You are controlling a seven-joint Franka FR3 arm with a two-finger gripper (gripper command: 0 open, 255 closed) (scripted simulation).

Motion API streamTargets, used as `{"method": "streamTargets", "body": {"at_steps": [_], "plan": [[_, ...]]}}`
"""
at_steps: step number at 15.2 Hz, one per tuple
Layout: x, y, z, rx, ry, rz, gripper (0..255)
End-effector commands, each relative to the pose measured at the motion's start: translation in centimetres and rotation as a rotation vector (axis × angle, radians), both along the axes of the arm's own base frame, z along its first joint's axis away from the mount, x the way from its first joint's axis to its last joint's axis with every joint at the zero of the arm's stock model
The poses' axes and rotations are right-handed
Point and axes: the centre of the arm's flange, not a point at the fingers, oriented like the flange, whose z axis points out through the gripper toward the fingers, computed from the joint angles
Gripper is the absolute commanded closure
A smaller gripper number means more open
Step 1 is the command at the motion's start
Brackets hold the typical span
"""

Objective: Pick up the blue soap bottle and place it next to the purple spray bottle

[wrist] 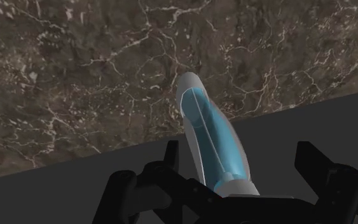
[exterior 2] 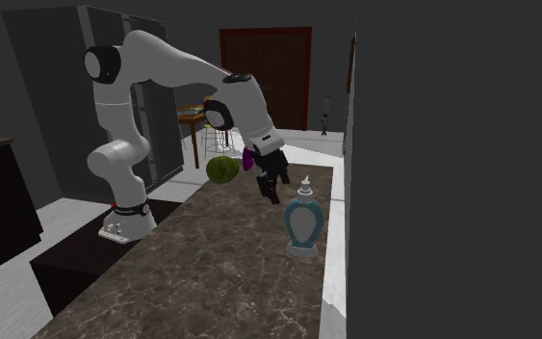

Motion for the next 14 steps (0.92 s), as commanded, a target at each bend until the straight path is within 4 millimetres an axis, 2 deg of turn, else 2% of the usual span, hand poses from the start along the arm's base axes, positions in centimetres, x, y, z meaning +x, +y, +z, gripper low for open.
{"method": "streamTargets", "body": {"at_steps": [1,8,14], "plan": [[2.0,-1.0,-0.6,0.017,-0.029,-0.006,0],[3.2,-0.3,-4.0,0.017,-0.029,-0.006,0],[3.3,-0.2,-4.3,0.017,-0.029,-0.006,0]]}}
